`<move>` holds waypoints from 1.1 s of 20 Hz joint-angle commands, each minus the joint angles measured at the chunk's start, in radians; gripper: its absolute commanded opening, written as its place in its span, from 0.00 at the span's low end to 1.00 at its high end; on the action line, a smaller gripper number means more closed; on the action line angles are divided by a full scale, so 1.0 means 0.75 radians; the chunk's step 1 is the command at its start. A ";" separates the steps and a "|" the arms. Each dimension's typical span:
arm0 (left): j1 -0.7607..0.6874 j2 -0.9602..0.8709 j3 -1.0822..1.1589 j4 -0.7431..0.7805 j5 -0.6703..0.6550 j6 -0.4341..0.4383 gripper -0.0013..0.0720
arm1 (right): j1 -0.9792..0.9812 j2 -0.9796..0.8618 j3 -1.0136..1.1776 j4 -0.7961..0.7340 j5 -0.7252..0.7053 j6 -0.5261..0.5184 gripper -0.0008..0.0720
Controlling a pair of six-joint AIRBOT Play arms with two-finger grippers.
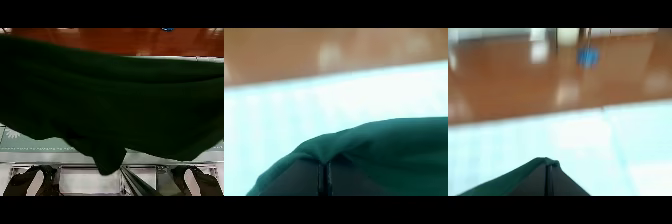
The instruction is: Fold the shirts.
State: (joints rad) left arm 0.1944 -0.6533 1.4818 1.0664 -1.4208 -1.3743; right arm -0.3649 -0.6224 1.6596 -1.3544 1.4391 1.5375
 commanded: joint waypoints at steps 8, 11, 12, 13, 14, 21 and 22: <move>-0.142 -0.703 -0.833 -0.152 0.659 -0.031 0.04 | 0.001 -0.601 -0.771 0.433 -0.578 -0.258 0.04; -0.142 -1.070 -0.587 -0.267 0.693 -0.029 0.04 | 0.002 -0.961 -0.628 0.649 -0.635 -0.330 0.04; -0.143 -1.168 -0.490 -0.272 0.692 -0.030 0.04 | 0.002 -1.072 -0.564 0.704 -0.639 -0.333 0.04; -0.143 -1.256 -0.386 -0.273 0.685 -0.030 0.04 | 0.002 -1.161 -0.506 0.751 -0.632 -0.332 0.04; -0.143 -1.324 -0.298 -0.283 0.667 -0.030 0.04 | 0.002 -1.240 -0.455 0.799 -0.614 -0.331 0.04; -0.075 -1.477 0.019 -0.127 0.251 -0.067 0.72 | -0.064 -1.375 -0.337 0.916 -0.481 -0.329 0.58; -0.021 -1.464 0.040 -0.060 0.161 -0.070 0.72 | -0.113 -1.358 -0.320 0.916 -0.420 -0.320 0.58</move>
State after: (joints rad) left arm 0.1215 -1.7294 1.4372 0.9073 -1.1156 -1.4078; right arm -0.3988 -1.6291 1.3849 -0.7025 1.0397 1.2900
